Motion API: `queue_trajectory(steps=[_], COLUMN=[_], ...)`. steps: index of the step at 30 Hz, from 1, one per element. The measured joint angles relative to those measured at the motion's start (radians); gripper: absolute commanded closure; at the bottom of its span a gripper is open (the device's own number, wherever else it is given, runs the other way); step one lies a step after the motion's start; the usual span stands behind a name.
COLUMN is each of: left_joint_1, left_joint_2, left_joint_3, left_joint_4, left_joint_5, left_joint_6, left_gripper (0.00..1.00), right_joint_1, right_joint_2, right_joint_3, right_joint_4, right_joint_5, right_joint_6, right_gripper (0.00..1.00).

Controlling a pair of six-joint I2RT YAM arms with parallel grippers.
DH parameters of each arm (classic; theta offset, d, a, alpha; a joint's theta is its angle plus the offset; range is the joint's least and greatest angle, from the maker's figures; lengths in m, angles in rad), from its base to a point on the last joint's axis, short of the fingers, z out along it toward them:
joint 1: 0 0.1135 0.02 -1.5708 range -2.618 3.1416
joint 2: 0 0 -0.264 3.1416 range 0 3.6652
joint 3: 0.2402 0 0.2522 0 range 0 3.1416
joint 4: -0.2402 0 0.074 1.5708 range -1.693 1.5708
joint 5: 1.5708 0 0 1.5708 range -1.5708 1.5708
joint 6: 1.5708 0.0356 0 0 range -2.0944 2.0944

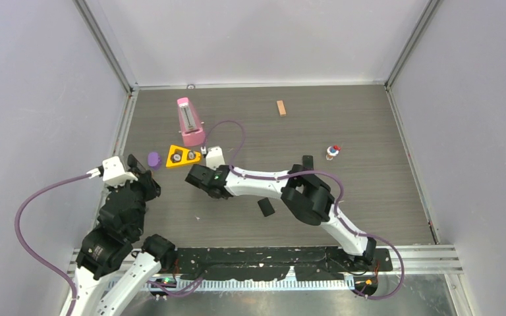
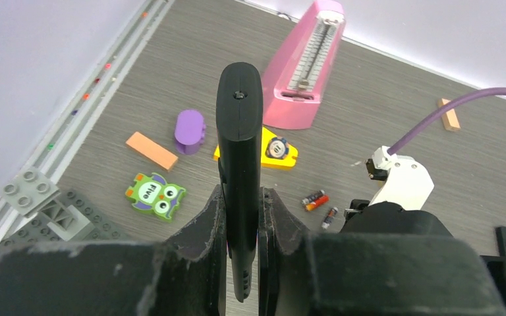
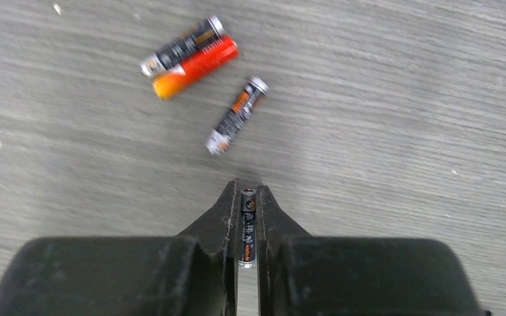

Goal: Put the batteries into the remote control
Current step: Pick up the battery from the center of the board, then load the battery into the remote control.

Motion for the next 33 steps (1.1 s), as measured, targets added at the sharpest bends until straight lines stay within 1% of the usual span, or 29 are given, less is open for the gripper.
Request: queue_trajectory(steps=[3, 6, 9, 12, 14, 17, 20, 26, 28, 33], left_joint_1=[0.0, 0.0, 0.0, 0.0, 0.0, 0.0, 0.0, 0.0, 0.0, 0.0], left_joint_2=[0.002, 0.008, 0.024, 0.036, 0.038, 0.049, 0.085, 0.14, 0.156, 0.184], left_joint_3=[-0.005, -0.023, -0.031, -0.037, -0.052, -0.07, -0.088, -0.134, -0.147, -0.162], left_joint_4=[0.01, 0.034, 0.048, 0.072, 0.114, 0.173, 0.265, 0.431, 0.484, 0.579], left_joint_5=[0.049, 0.13, 0.216, 0.315, 0.402, 0.539, 0.7, 0.922, 0.97, 1.027], left_joint_6=[0.001, 0.002, 0.001, 0.0, -0.003, -0.027, -0.072, -0.184, -0.219, -0.31], left_gripper=[1.0, 1.0, 1.0, 1.0, 1.0, 1.0, 1.0, 1.0, 1.0, 1.0], right_joint_1=[-0.001, -0.001, -0.001, -0.007, -0.009, -0.013, -0.014, -0.01, -0.003, 0.026], right_joint_2=[-0.074, -0.201, -0.393, -0.642, -0.791, -0.935, -1.02, -1.144, -1.18, -1.246], right_joint_3=[-0.114, -0.266, -0.418, -0.579, -0.659, -0.727, -0.783, -0.9, -0.927, -0.983], right_joint_4=[0.053, 0.121, 0.2, 0.314, 0.385, 0.475, 0.565, 0.693, 0.733, 0.822], right_joint_5=[-0.012, -0.032, -0.051, -0.076, -0.094, -0.135, -0.195, -0.318, -0.344, -0.376], right_joint_6=[-0.053, -0.111, -0.169, -0.226, -0.26, -0.303, -0.338, -0.378, -0.386, -0.391], right_gripper=[0.95, 0.95, 0.95, 0.95, 0.95, 0.95, 0.95, 0.95, 0.95, 0.95])
